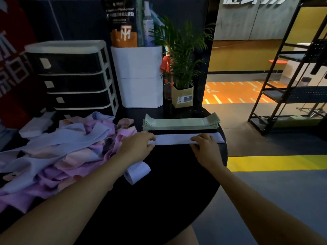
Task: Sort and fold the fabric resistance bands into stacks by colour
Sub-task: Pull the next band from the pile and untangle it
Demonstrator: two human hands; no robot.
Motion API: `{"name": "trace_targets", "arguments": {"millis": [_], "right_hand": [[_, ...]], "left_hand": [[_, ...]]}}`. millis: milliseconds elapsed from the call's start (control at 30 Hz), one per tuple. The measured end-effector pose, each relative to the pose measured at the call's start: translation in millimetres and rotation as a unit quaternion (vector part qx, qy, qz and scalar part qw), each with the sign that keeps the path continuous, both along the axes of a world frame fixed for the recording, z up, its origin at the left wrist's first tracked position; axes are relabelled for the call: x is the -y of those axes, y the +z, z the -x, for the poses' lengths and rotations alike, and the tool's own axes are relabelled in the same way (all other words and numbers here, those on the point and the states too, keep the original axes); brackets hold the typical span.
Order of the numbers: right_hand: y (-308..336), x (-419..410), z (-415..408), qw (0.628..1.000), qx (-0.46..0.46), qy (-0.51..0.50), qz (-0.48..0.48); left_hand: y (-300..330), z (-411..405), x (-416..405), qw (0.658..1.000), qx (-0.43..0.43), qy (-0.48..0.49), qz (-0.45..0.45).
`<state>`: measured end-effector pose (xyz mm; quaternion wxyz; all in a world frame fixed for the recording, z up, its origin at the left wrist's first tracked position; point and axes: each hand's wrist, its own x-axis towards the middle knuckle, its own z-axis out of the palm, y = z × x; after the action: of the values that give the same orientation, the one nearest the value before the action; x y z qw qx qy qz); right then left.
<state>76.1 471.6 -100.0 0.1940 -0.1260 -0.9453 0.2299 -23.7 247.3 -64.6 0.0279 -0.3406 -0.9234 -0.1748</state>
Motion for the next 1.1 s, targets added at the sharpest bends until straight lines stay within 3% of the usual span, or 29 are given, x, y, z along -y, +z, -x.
{"name": "trace_targets", "arguments": {"millis": [233, 400, 567, 733, 867, 1100], "right_hand": [[19.9, 67.7, 10.2, 0.992, 0.018, 0.115, 0.055], [31.1, 111.9, 7.7, 0.961, 0.084, 0.224, 0.137], [33.3, 135.0, 6.2, 0.950, 0.119, 0.235, 0.167], [40.9, 147.0, 5.9, 0.962, 0.066, 0.224, 0.142], [59.3, 152.5, 9.0, 0.956, -0.007, 0.233, 0.180], [97.1, 162.2, 12.1, 0.924, -0.087, 0.238, 0.285]], "left_hand": [[14.0, -12.5, 41.6, 0.997, 0.001, 0.007, -0.075], [14.9, -26.3, 73.0, 0.995, 0.024, 0.015, -0.100], [13.0, -37.1, 95.7, 0.988, 0.082, 0.011, -0.129], [9.9, -48.9, 111.5, 0.986, 0.091, -0.003, -0.137], [12.8, -55.7, 123.2, 0.971, 0.143, 0.001, -0.192], [28.6, -55.1, 135.7, 0.954, 0.075, 0.061, -0.283]]}}
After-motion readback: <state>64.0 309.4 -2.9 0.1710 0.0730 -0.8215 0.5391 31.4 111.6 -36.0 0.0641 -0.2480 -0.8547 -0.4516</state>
